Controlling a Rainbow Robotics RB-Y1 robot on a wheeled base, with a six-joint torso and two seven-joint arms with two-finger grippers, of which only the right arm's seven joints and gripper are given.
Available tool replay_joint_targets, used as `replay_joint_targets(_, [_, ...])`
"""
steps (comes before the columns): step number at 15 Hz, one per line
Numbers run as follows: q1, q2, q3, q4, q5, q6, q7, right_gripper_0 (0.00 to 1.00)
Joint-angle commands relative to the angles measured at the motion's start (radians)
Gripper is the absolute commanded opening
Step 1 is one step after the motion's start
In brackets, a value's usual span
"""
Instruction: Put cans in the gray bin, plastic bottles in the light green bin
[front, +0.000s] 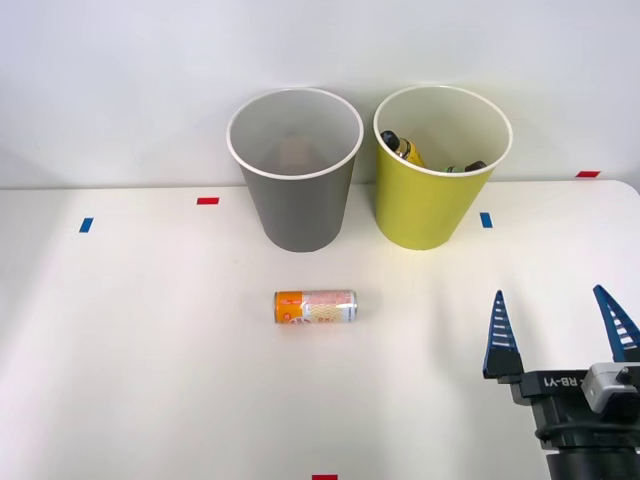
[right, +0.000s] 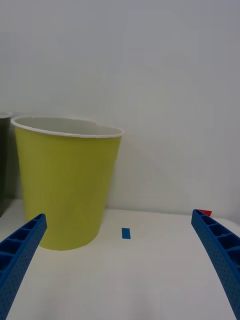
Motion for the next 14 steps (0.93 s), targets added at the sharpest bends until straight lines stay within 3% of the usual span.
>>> replay_joint_targets(1, [0.045,0.027,-0.042,0.0,0.151,0.031,-0.235,1.0])
replay_joint_targets(7, [0.183,0.113,-0.1,0.0,0.503,0.053,-0.785,1.0])
replay_joint_targets(9, [0.209,0.145,-0.106,0.016,0.579,0.057,-0.893,1.0])
replay_joint_targets(12, [0.214,0.218,-0.177,0.094,0.757,0.022,-1.053,1.0])
replay_joint_targets(14, [0.226,0.226,-0.194,0.097,0.789,0.022,-1.136,1.0])
